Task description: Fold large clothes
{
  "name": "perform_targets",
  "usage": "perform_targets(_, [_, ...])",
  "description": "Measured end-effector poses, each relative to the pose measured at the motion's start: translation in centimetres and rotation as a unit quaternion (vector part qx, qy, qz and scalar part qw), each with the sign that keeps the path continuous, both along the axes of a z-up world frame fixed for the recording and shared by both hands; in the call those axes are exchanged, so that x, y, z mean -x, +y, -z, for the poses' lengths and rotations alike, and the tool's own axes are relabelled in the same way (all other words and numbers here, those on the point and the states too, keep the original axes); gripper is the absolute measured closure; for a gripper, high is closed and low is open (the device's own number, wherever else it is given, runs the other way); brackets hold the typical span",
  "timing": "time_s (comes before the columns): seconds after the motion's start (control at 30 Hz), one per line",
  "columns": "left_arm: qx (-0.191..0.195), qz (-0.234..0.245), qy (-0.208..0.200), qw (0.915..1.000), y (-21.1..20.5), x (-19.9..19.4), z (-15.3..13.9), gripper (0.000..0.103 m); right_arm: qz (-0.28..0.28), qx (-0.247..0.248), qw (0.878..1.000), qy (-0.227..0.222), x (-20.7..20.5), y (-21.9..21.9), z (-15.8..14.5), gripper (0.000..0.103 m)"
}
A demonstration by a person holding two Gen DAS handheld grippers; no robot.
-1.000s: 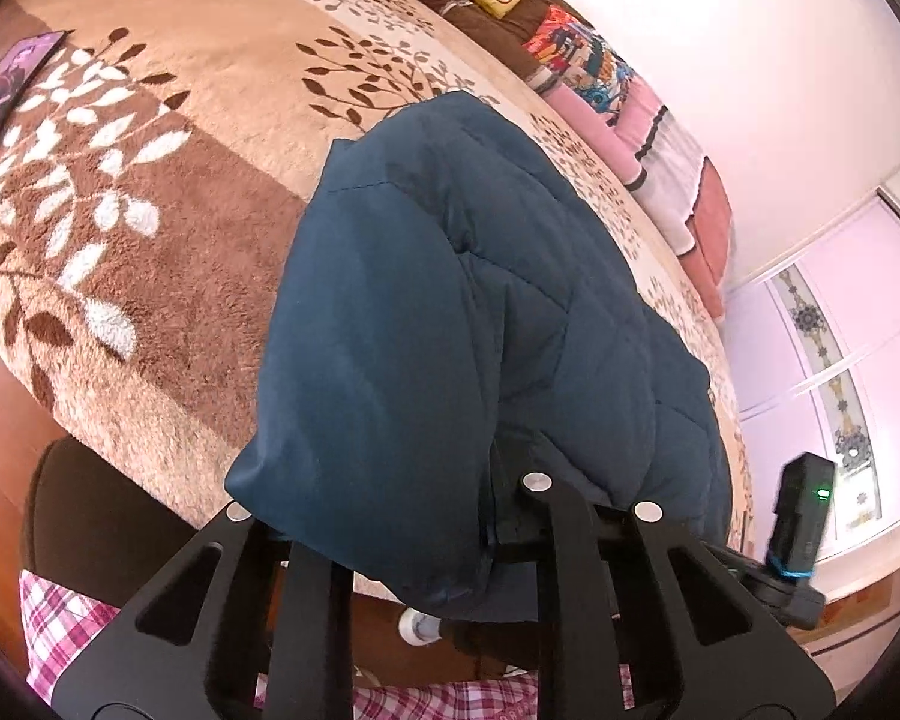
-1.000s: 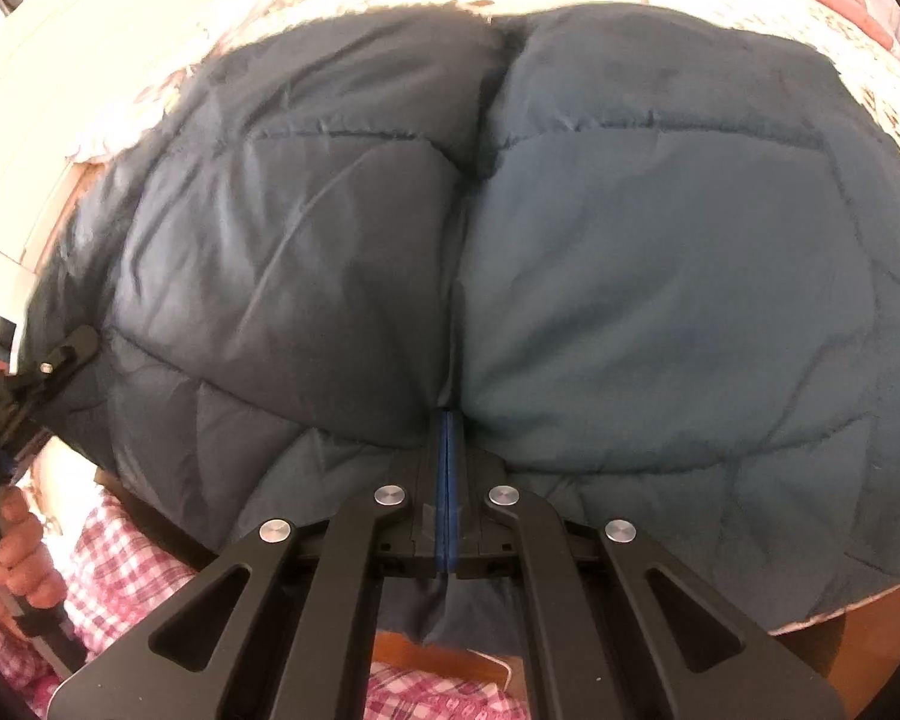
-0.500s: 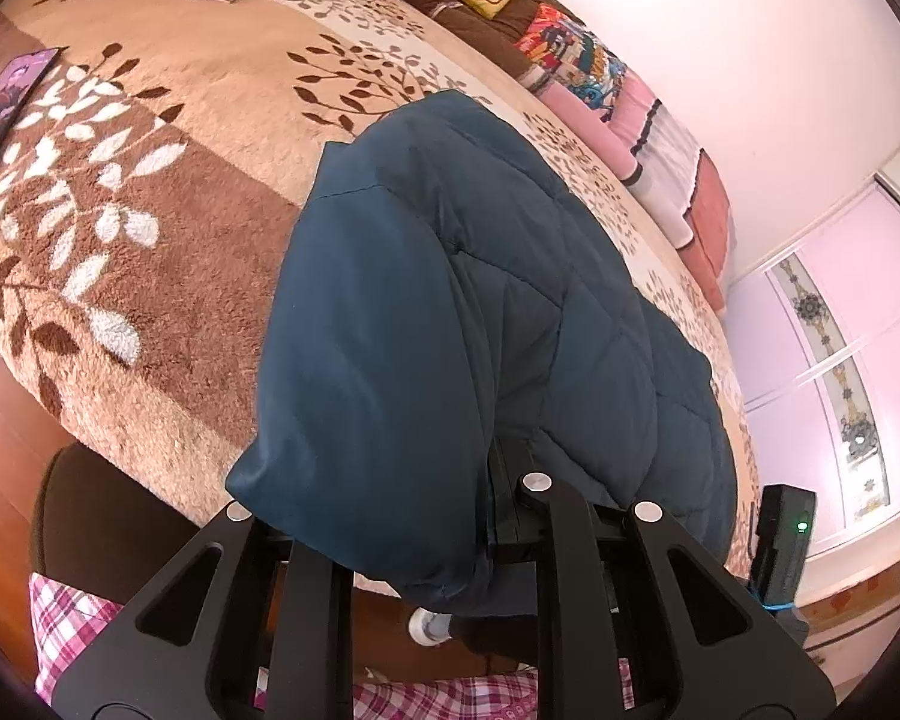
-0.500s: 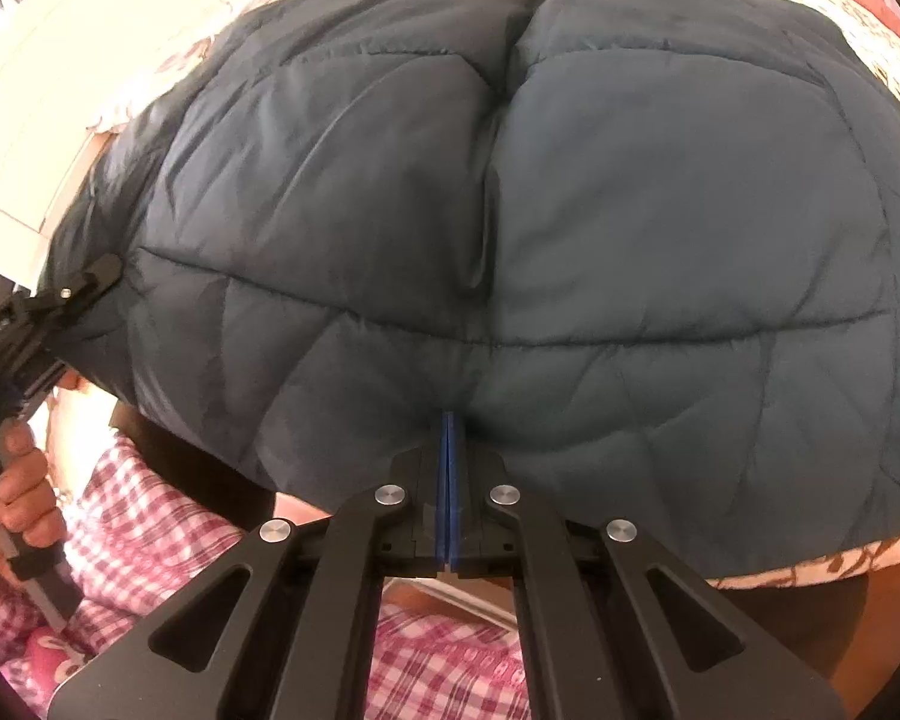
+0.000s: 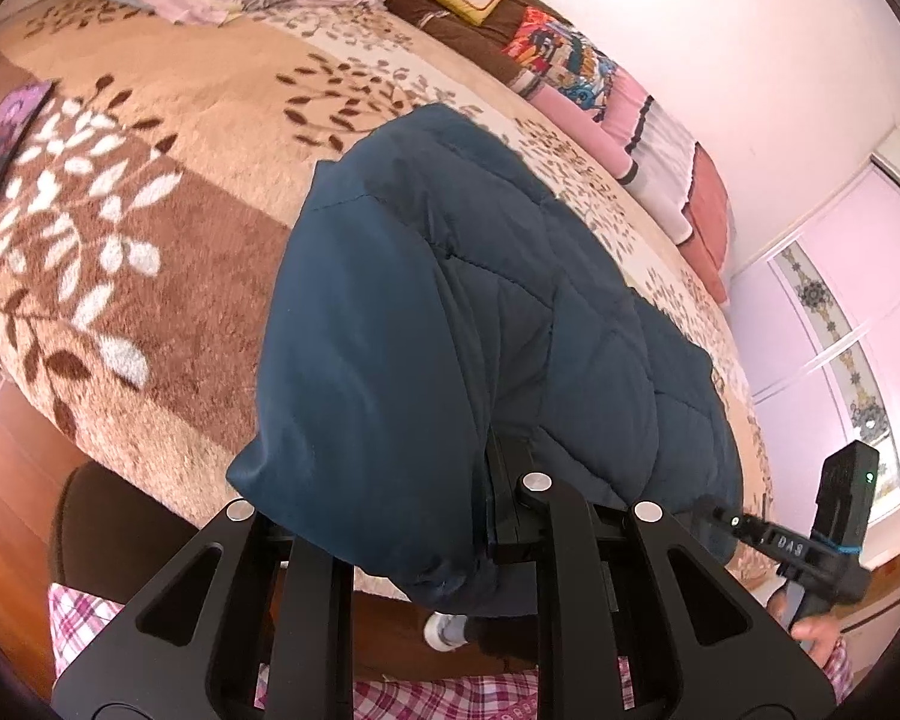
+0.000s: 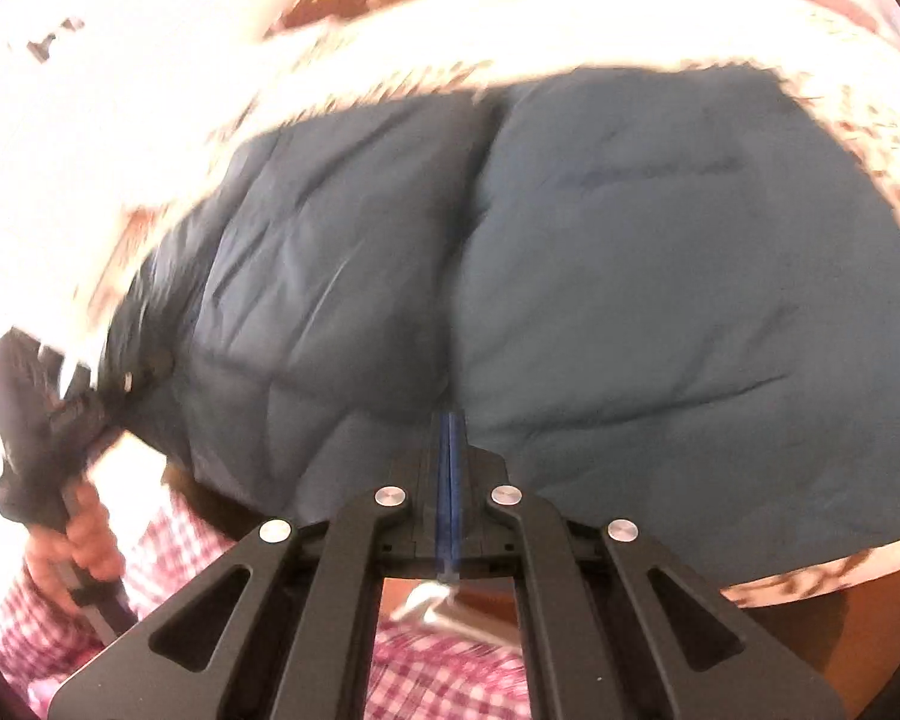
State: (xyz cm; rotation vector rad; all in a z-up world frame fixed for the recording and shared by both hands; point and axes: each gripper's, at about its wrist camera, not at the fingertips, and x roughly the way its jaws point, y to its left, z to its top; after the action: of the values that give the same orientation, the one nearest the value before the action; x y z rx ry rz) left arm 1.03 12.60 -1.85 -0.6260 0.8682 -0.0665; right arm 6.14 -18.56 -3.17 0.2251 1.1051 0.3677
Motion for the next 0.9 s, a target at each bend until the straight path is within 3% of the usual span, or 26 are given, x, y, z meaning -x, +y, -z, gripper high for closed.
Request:
perform_targets(0.17, [-0.050,0.019,-0.021,0.9984,-1.4,0.3,-2.3,0.086,0.042,-0.044,0.998,0.032,0.1,-4.0,1.8,0.099])
perform_targets(0.33, [-0.099,0.036,-0.045,0.9934,-3.1,0.6,-4.9,0.086,0.005,-0.132,0.990,0.048,2.2,-4.2,4.3,0.099])
perform_targets(0.47, [-0.120,0.057,-0.076,0.9881,-5.5,0.6,-8.0,0.086,-0.003,-0.072,0.995,0.073,2.5,-3.1,7.6,0.103])
perform_targets(0.63, [-0.177,0.132,-0.147,0.9640,-11.9,0.8,-12.5,0.086,0.010,-0.083,0.993,0.081,2.4,-3.5,9.5,0.103])
perform_targets(0.77, [-0.188,0.202,-0.185,0.9432,-17.4,0.3,-14.5,0.086,0.013,-0.068,0.996,0.058,3.9,-3.3,9.6,0.103])
perform_targets(0.9, [-0.187,0.275,-0.199,0.9216,-22.8,-0.3,-14.6,0.086,0.014,-0.070,0.996,0.057,4.1,-3.0,10.1,0.103])
